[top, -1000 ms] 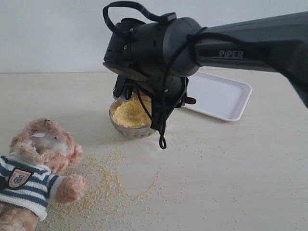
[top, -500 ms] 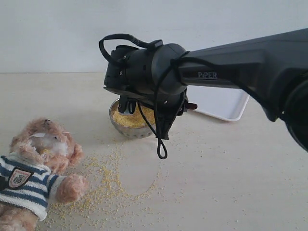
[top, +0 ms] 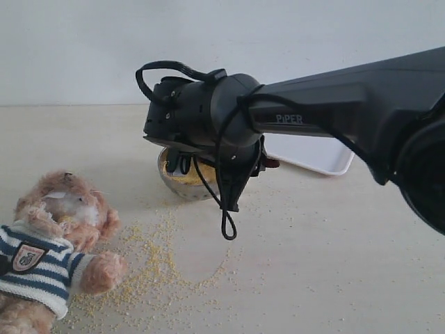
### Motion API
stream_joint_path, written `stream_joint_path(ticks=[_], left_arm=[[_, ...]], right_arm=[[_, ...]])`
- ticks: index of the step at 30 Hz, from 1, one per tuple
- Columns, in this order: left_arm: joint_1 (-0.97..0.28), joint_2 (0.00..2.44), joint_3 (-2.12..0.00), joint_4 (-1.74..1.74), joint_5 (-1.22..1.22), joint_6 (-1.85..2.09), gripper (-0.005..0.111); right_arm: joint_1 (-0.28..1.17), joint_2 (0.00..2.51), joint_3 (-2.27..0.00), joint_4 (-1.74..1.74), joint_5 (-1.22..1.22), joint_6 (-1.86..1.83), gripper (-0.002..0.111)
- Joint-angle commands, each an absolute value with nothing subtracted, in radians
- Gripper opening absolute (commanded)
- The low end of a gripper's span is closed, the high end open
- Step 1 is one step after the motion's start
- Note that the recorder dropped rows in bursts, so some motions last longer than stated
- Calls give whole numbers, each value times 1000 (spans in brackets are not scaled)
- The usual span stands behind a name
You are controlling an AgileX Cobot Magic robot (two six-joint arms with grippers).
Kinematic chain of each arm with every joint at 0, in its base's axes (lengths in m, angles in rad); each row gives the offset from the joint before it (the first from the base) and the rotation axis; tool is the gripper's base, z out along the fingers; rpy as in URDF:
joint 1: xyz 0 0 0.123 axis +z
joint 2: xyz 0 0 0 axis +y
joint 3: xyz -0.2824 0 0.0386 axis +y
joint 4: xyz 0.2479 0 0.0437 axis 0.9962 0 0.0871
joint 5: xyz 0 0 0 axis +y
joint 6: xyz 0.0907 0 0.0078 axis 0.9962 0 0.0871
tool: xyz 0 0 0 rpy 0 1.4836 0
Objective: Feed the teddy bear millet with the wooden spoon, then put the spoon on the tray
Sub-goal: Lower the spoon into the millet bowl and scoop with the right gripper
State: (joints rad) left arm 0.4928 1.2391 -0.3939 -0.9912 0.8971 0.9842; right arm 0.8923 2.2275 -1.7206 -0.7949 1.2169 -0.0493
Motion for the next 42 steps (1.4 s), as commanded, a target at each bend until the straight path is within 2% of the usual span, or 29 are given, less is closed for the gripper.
stream_joint_path(ticks=[1, 35, 42], left_arm=[[496, 1236, -390, -1006, 908, 989, 5], [496, 1236, -390, -1006, 908, 989, 5], [496, 1236, -390, -1006, 908, 989, 5]], right_arm=[[907, 2225, -1724, -787, 1221, -47, 3], [939, 2225, -1794, -529, 1221, -100, 3], [905, 2221, -1794, -449, 1221, -115, 3]])
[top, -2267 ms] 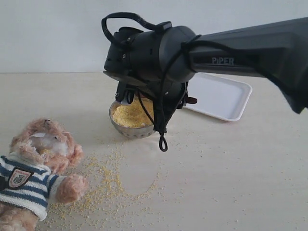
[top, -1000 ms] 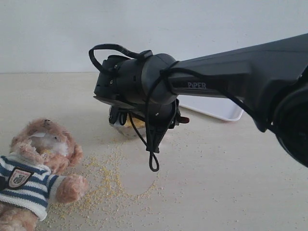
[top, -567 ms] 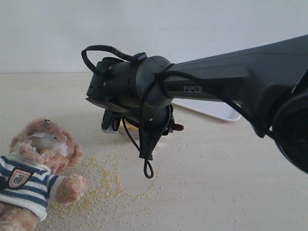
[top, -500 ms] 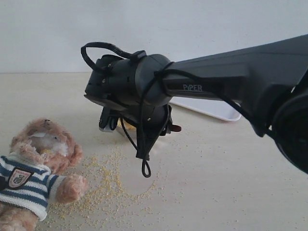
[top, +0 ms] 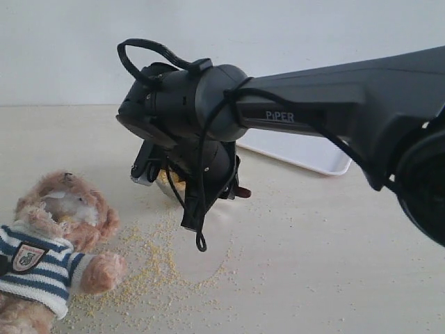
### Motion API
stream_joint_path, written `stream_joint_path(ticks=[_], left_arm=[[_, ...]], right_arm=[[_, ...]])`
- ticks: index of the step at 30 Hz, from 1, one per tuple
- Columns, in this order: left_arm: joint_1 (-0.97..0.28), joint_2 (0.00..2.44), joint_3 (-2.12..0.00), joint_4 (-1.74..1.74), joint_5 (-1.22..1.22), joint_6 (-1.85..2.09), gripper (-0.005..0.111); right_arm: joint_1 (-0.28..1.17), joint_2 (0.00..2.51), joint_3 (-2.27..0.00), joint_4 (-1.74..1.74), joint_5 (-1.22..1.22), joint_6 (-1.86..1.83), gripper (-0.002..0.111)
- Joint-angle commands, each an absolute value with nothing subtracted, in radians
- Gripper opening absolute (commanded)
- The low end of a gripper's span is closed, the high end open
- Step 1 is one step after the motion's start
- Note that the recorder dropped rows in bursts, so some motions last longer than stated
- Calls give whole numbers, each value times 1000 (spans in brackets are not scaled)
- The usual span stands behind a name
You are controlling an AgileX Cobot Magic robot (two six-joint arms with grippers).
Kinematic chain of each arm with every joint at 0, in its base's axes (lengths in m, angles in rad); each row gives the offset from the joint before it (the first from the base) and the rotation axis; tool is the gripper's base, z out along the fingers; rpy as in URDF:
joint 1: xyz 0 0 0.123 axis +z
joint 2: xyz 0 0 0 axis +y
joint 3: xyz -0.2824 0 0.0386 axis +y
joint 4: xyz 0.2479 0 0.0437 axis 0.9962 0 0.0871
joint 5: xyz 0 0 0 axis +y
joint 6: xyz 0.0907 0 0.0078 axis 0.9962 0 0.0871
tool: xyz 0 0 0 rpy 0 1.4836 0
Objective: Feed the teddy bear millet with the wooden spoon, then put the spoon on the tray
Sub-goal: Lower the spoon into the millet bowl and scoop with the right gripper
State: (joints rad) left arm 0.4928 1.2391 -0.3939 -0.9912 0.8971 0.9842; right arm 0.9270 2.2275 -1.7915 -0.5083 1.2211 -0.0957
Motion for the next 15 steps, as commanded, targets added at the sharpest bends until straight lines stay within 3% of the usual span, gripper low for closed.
stream_joint_path(ticks=[1, 15], left_arm=[[496, 1236, -390, -1006, 908, 989, 5], [496, 1236, -390, -1006, 908, 989, 5]], right_arm=[[900, 2221, -1794, -449, 1221, -115, 3], [835, 2198, -1794, -341, 1221, -170, 3]])
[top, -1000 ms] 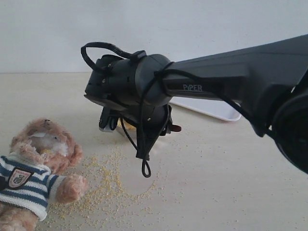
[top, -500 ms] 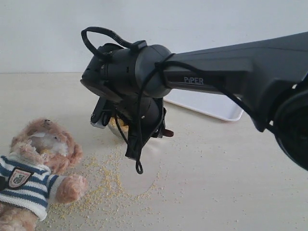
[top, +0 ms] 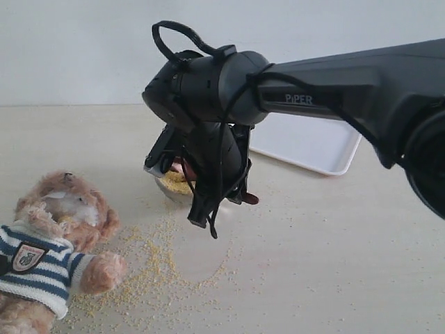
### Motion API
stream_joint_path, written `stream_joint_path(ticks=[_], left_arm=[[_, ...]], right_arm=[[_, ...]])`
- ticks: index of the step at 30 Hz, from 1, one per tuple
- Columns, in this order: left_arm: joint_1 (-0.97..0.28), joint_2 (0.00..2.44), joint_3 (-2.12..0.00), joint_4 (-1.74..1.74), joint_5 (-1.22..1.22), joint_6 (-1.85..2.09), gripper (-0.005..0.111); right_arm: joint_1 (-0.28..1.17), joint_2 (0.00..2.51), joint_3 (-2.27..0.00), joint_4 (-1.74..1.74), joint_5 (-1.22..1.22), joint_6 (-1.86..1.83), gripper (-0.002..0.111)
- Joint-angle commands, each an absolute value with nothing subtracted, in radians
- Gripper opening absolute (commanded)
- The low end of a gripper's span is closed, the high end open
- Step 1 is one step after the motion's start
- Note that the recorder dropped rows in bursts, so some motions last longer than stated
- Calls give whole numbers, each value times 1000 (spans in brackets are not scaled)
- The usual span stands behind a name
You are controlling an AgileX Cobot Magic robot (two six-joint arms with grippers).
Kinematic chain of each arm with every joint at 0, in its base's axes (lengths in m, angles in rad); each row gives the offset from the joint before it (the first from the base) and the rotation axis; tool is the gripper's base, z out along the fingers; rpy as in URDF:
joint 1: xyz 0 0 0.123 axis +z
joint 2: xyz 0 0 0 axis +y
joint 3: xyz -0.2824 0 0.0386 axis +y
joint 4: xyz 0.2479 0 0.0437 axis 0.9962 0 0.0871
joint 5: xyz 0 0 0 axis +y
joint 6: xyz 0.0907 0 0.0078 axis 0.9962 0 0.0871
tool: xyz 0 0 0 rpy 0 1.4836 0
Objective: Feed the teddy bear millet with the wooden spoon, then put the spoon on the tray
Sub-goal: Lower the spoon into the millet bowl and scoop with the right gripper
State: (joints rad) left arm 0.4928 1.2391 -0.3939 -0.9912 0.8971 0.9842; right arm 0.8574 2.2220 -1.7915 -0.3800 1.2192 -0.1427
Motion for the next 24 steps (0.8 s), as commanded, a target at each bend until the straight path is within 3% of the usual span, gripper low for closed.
stream_joint_path(ticks=[1, 24], left_arm=[[496, 1236, -390, -1006, 908, 989, 5], [496, 1236, -390, -1006, 908, 989, 5]], right_arm=[[830, 2198, -1794, -335, 1221, -172, 3], [747, 2074, -1800, -186, 1221, -171, 3]])
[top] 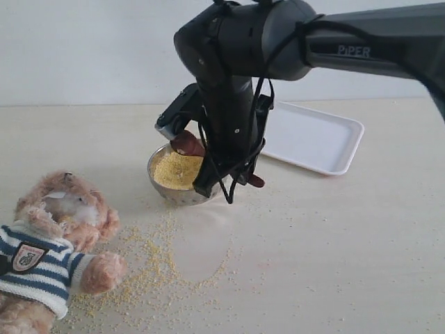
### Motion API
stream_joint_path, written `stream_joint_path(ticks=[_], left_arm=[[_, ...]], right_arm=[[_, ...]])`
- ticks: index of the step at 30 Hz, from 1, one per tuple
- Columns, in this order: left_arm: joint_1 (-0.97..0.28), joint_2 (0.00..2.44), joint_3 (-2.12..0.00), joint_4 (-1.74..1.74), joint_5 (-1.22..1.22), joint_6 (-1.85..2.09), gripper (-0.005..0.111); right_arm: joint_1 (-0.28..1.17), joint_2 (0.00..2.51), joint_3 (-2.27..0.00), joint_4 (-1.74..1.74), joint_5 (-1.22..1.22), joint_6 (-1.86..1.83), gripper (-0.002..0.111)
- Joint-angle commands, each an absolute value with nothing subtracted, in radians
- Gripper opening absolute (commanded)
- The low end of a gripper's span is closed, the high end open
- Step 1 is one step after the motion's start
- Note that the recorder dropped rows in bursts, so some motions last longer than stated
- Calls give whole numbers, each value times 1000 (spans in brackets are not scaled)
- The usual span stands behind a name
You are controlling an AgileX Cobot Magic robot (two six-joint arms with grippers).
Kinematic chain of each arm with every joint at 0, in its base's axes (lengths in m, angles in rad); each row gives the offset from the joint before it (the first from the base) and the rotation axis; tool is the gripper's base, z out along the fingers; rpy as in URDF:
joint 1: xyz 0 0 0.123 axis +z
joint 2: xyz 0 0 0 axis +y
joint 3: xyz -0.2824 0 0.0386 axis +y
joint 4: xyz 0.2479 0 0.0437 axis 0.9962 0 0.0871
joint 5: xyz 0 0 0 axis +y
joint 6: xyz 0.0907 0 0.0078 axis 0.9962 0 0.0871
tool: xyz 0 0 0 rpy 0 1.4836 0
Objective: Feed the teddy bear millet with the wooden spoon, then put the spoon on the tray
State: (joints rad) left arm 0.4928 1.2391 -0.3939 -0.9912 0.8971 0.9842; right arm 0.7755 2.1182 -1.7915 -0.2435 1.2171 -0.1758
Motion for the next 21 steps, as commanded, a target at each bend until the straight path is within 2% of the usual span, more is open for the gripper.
stream_joint_path(ticks=[1, 10, 21], left_arm=[[496, 1236, -390, -1006, 908, 989, 5], [496, 1236, -390, -1006, 908, 989, 5], [496, 1236, -390, -1006, 908, 989, 5]], right_arm=[[738, 2065, -1800, -163, 1221, -166, 3], [675, 2023, -1730, 131, 1221, -158, 3], [626, 1799, -1408, 304, 1221, -233, 3]])
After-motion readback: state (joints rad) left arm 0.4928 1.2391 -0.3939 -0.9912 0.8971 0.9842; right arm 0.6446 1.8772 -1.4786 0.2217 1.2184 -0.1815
